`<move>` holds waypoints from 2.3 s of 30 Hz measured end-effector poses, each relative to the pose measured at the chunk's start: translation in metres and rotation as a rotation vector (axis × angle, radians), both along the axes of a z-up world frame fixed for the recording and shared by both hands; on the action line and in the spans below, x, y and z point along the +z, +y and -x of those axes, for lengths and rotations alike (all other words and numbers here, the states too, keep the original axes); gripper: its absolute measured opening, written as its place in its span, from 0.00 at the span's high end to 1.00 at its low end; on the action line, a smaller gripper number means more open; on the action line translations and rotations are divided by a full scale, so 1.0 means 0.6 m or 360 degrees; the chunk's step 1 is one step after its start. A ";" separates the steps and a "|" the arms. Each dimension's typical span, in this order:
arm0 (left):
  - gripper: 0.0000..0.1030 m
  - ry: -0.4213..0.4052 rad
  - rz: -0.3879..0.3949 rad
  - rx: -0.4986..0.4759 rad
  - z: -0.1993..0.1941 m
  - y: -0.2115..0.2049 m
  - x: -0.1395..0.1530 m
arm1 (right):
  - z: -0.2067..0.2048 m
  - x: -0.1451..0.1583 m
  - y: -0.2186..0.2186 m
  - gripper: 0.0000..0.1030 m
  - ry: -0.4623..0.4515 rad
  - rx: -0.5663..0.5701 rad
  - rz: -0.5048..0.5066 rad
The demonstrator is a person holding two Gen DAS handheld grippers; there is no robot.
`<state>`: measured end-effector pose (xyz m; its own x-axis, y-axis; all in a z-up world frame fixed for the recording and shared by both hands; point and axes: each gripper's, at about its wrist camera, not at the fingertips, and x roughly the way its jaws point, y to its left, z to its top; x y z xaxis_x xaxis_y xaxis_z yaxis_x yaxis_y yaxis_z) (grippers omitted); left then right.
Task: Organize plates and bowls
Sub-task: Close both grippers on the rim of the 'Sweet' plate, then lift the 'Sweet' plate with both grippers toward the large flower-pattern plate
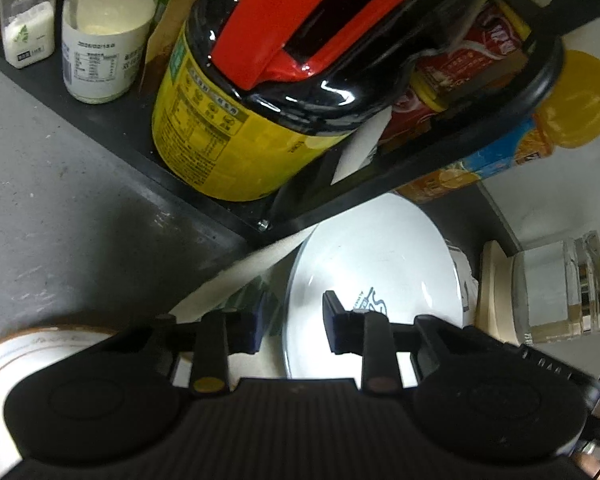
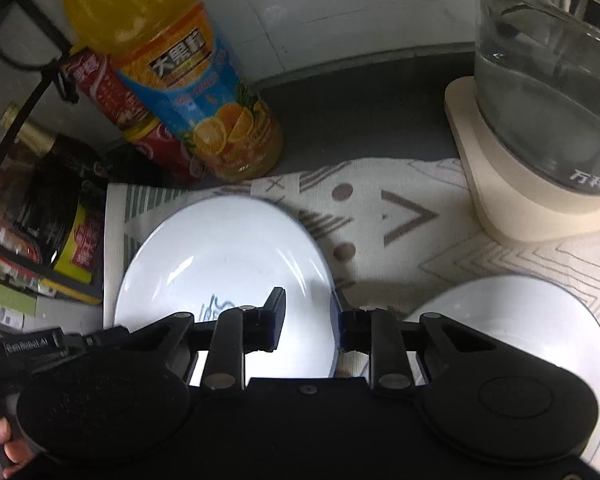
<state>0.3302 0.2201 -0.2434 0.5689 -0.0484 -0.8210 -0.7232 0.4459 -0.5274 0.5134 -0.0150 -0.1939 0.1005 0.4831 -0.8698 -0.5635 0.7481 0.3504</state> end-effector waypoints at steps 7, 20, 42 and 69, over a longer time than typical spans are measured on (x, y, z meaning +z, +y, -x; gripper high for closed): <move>0.82 0.0020 0.0062 0.0025 -0.004 0.012 -0.025 | -0.017 -0.025 0.013 0.79 0.0036 0.0021 0.0086; 0.92 -0.0049 0.0169 0.0077 -0.013 0.005 -0.054 | -0.027 -0.053 0.021 0.85 0.0108 0.0050 0.0103; 0.94 -0.0179 0.0144 0.0055 0.045 0.002 -0.006 | -0.013 0.002 -0.048 0.95 0.0149 0.0059 -0.0198; 0.94 -0.0287 0.0082 0.0149 0.180 -0.074 0.067 | 0.078 0.095 -0.100 0.94 0.0081 0.0338 -0.0335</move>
<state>0.2225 0.1755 -0.2033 0.7105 -0.0278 -0.7031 -0.6518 0.3504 -0.6726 0.4666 -0.0752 -0.1371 -0.0630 0.6588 -0.7497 -0.6772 0.5236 0.5169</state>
